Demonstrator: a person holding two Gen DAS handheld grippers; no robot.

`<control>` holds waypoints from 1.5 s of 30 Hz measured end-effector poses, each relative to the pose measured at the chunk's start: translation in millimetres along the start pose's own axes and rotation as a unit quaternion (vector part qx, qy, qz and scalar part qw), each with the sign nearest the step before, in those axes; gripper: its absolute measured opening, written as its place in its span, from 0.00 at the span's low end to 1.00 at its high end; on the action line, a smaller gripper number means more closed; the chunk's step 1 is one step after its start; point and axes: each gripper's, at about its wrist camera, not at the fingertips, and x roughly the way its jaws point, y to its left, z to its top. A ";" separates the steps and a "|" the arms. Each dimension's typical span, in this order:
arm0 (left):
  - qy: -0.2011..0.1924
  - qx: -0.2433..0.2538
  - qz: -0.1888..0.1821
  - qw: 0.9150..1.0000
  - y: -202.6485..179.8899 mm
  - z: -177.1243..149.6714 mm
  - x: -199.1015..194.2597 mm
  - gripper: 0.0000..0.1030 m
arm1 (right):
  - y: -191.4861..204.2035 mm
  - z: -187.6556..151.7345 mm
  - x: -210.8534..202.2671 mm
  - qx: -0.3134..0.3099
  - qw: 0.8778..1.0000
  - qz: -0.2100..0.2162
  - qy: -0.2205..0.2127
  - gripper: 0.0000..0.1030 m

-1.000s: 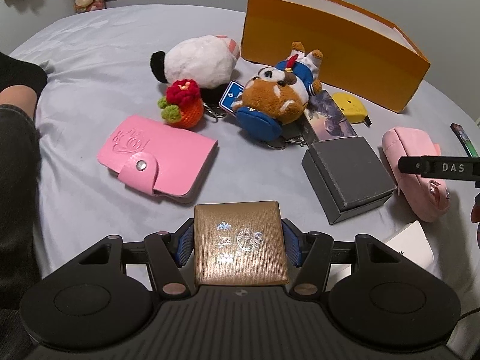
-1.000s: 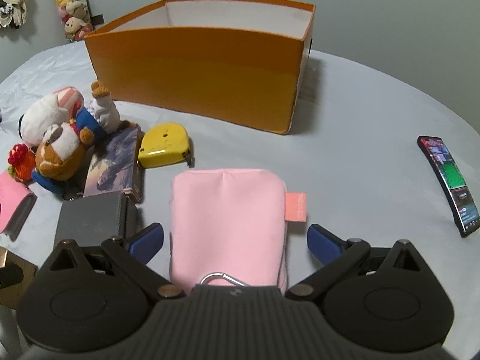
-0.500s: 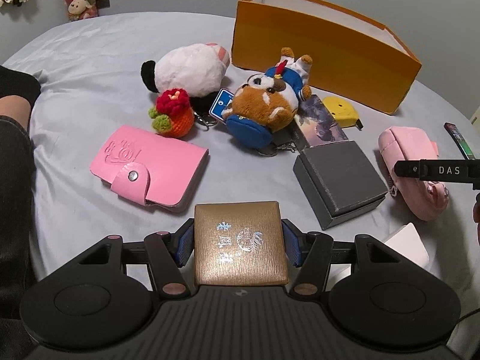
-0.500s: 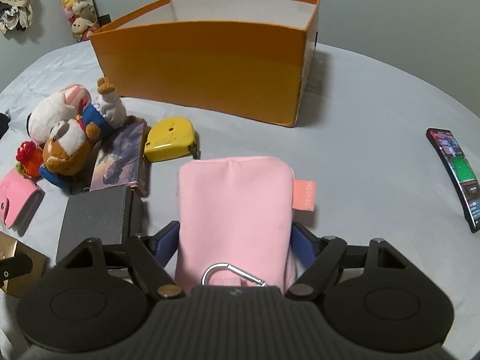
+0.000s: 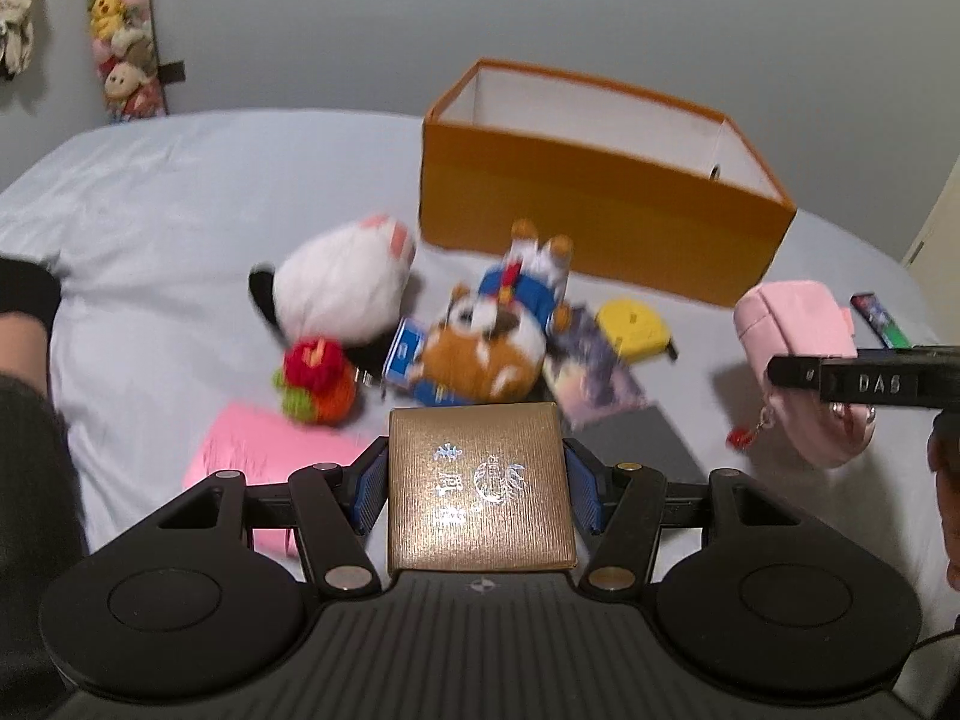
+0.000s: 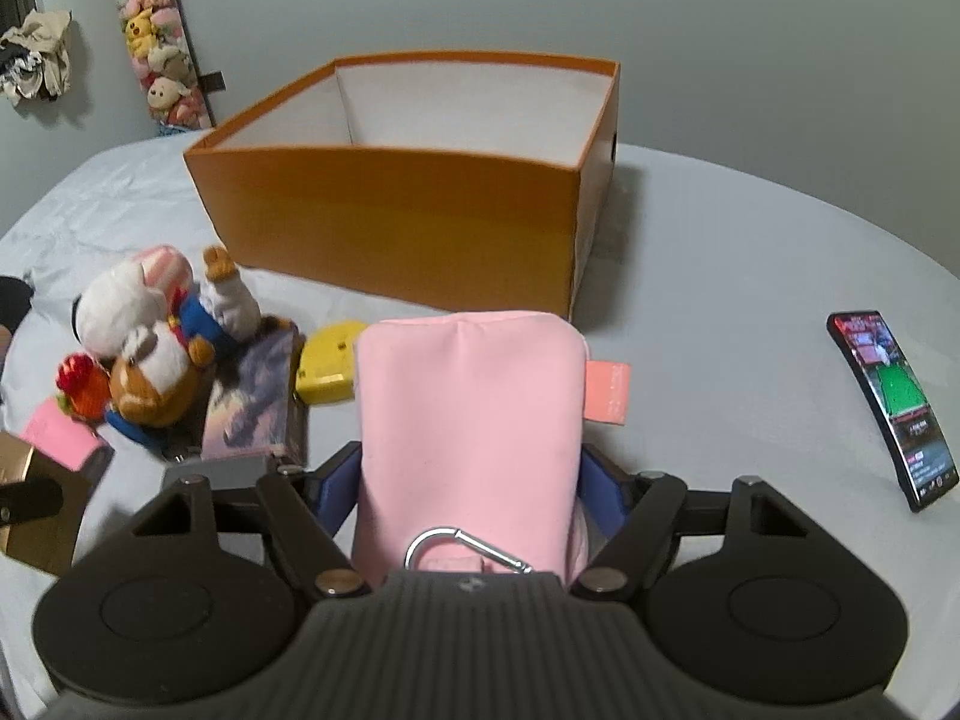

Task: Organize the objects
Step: 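Carry both items into the orange box and release them inside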

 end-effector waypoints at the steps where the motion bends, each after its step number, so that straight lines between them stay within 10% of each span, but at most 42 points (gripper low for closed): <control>1: -0.005 0.003 -0.002 1.000 -1.0 7.1 -0.7 0.66 | -0.6 3.9 -2.1 -0.001 1.000 0.000 -0.004 0.73; 26: -0.095 0.095 -0.043 0.990 -51.0 184.7 37.4 0.66 | -8.5 173.7 -22.2 0.008 0.993 0.026 -0.112 0.74; 45: -0.048 0.122 -0.022 0.991 -69.9 229.3 157.9 0.66 | -18.4 220.9 105.5 0.070 0.997 0.022 -0.022 0.73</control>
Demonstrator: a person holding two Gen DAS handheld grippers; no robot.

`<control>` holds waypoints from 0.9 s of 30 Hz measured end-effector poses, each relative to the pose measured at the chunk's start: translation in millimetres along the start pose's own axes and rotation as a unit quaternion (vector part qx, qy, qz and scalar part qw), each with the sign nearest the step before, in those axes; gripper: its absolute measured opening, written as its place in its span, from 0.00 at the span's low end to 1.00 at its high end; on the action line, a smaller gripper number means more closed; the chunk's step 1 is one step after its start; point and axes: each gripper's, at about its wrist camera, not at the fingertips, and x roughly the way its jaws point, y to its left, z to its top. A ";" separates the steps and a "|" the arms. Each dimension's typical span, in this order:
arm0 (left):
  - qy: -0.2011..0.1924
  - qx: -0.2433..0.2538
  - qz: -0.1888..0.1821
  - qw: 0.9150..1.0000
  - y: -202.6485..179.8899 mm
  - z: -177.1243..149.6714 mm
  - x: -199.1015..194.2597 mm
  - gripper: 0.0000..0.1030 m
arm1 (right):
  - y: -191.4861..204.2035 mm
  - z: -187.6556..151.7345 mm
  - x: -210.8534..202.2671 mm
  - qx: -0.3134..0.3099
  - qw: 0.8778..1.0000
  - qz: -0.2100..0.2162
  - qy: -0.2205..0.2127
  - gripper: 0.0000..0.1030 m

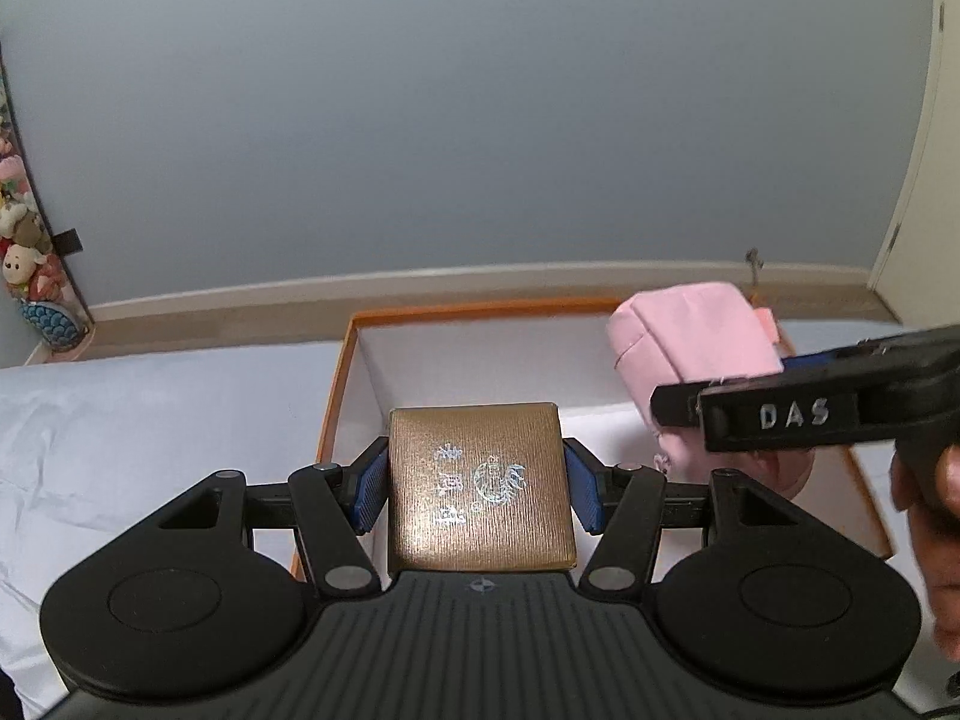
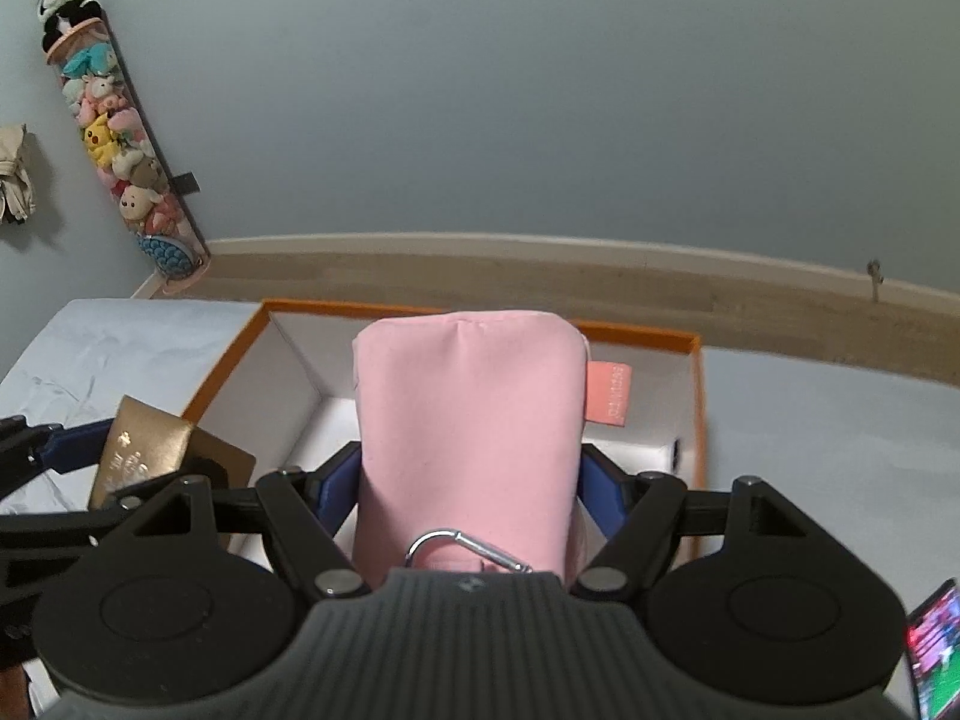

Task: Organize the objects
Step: 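Carry both items into the orange box and release them inside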

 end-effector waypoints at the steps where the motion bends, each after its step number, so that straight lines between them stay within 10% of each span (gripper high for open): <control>1: 0.007 0.004 0.002 1.000 -2.8 0.4 8.5 0.66 | -3.5 -1.2 3.0 0.003 1.000 0.001 0.006 0.73; 27: 0.141 0.091 0.024 0.986 7.0 -11.8 85.3 0.66 | 16.8 -32.9 81.0 0.148 0.963 0.039 0.223 0.74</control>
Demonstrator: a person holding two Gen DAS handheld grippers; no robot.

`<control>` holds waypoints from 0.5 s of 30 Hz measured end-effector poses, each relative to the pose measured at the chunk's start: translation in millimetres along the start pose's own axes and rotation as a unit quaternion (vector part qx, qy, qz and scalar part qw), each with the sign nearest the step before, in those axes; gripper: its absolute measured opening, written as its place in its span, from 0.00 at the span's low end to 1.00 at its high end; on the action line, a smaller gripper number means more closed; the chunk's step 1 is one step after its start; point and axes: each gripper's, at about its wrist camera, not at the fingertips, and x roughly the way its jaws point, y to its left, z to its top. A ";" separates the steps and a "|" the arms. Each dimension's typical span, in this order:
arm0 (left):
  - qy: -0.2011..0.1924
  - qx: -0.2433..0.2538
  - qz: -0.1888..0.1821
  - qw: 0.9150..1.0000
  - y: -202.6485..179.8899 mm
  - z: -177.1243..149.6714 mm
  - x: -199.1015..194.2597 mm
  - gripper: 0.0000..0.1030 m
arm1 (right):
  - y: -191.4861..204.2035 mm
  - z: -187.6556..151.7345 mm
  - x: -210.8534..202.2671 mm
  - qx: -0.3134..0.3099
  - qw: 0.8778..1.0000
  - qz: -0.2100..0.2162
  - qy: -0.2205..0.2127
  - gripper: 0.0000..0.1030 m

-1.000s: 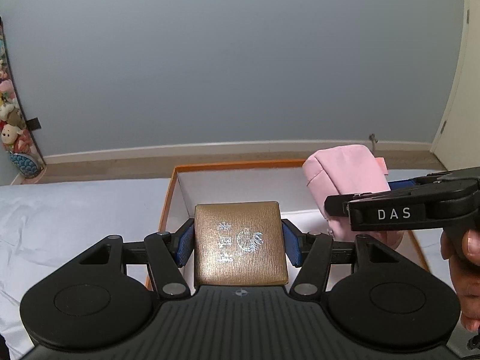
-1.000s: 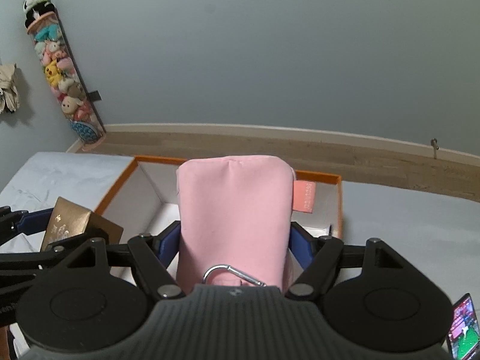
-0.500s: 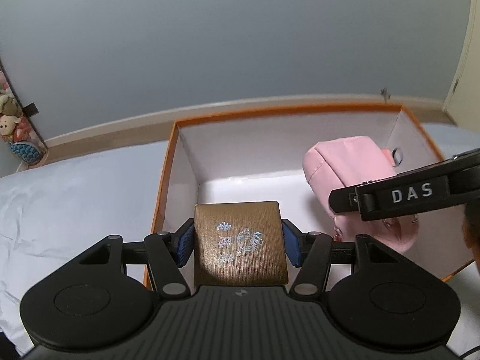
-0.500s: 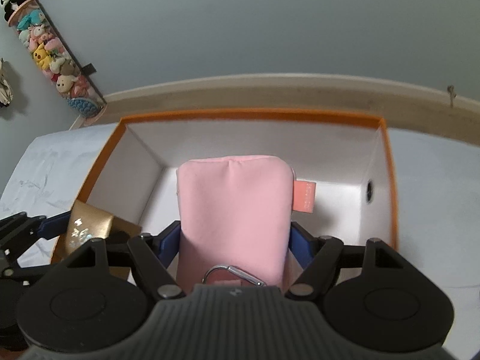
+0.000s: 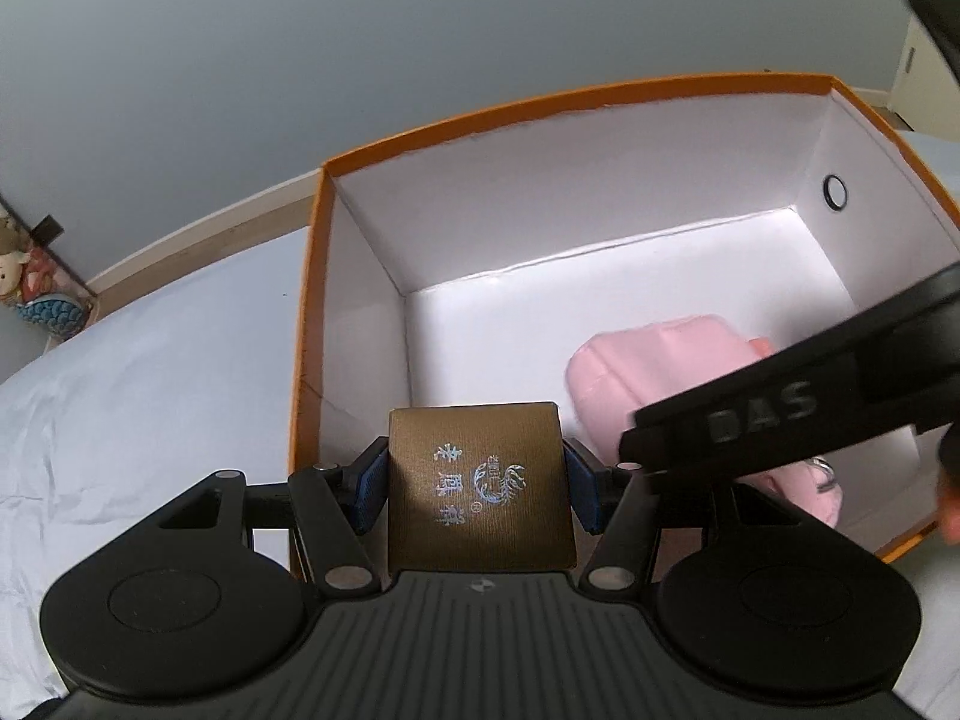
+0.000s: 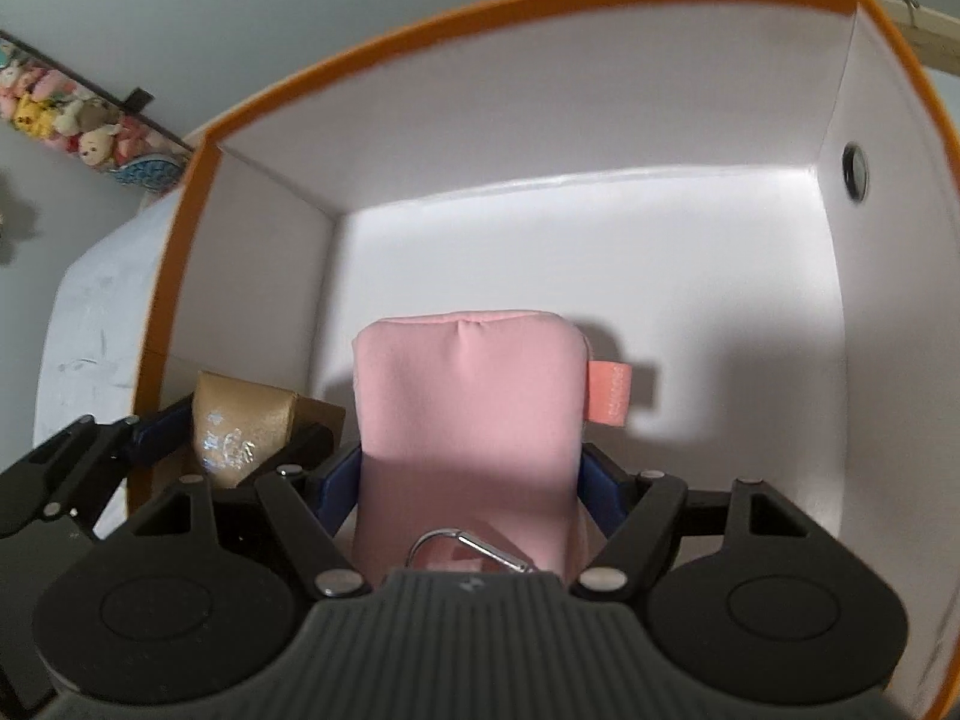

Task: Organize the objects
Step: 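Carry both items into the orange box and release them inside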

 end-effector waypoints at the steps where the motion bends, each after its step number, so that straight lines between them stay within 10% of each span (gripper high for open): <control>1: 0.000 -0.001 -0.003 1.000 -0.6 -0.2 0.4 0.66 | 0.0 -0.6 1.0 0.007 1.000 0.002 0.003 0.74; 15: 0.001 0.036 0.027 0.999 -4.9 -6.5 0.7 0.74 | 16.7 -7.3 -2.1 0.006 1.000 -0.018 0.012 0.78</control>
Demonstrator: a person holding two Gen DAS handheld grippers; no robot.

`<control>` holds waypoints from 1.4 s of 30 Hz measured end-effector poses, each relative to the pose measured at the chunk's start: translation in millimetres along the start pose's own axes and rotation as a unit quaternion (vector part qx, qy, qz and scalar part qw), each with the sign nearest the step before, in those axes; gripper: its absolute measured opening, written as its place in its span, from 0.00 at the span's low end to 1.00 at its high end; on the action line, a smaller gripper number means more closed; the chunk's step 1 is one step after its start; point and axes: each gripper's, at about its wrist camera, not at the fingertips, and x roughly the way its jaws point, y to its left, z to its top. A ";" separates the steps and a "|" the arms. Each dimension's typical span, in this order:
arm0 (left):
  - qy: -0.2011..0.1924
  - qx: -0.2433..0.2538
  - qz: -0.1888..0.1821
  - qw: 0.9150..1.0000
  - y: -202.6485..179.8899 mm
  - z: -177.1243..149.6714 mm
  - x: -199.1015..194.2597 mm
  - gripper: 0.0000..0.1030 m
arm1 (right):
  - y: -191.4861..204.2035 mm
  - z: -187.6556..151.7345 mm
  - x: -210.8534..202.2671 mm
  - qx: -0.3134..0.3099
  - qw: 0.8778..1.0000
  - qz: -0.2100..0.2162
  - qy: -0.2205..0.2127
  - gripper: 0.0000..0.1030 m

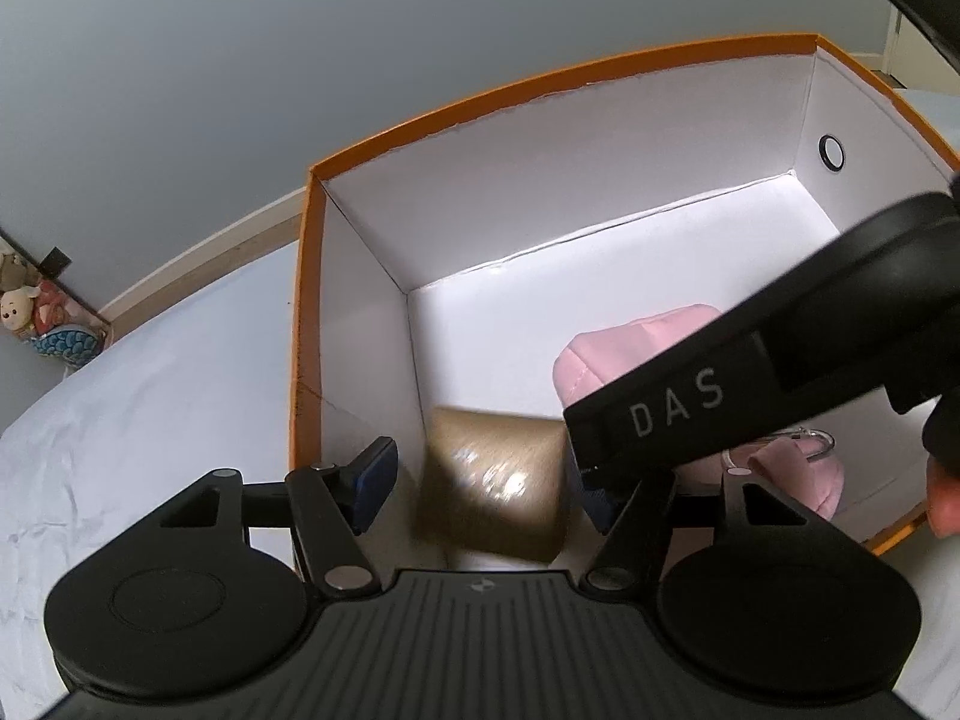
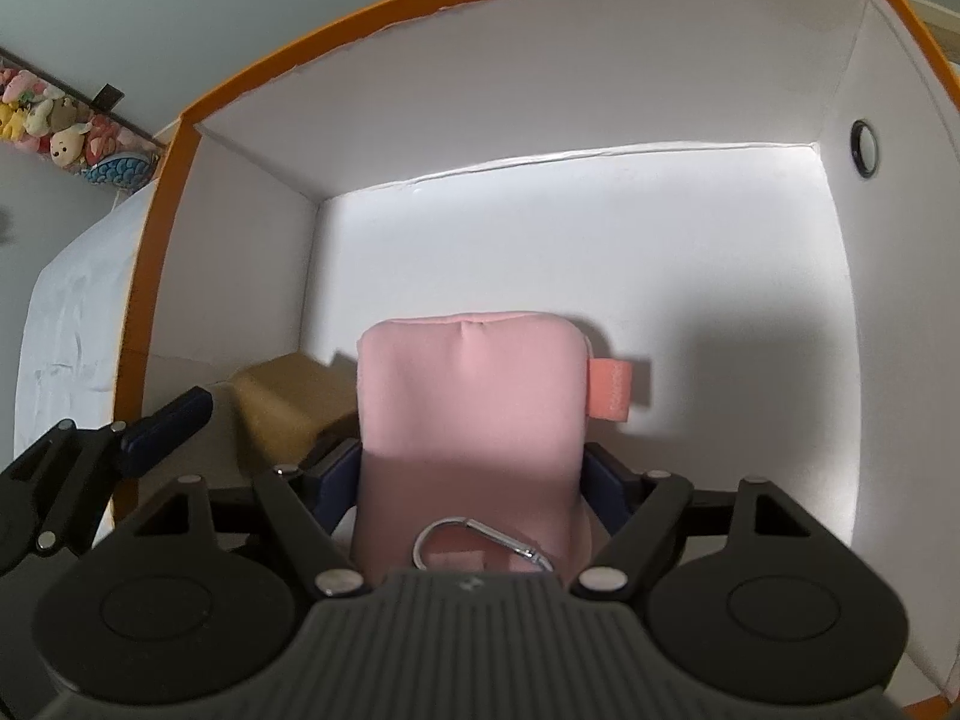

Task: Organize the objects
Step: 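Carry both items into the orange box and release them inside, then withdraw both grippers from the box toward the remaining items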

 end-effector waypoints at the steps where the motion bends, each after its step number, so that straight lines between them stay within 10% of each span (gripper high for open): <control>1: 0.001 -0.001 0.001 1.000 0.7 -0.3 -0.5 0.73 | 0.9 0.0 0.3 0.002 1.000 0.001 0.003 0.78; 42: -0.086 -0.084 -0.006 0.993 16.5 -36.5 -86.6 0.73 | 1.5 -20.1 -89.9 -0.054 0.993 0.066 -0.079 0.84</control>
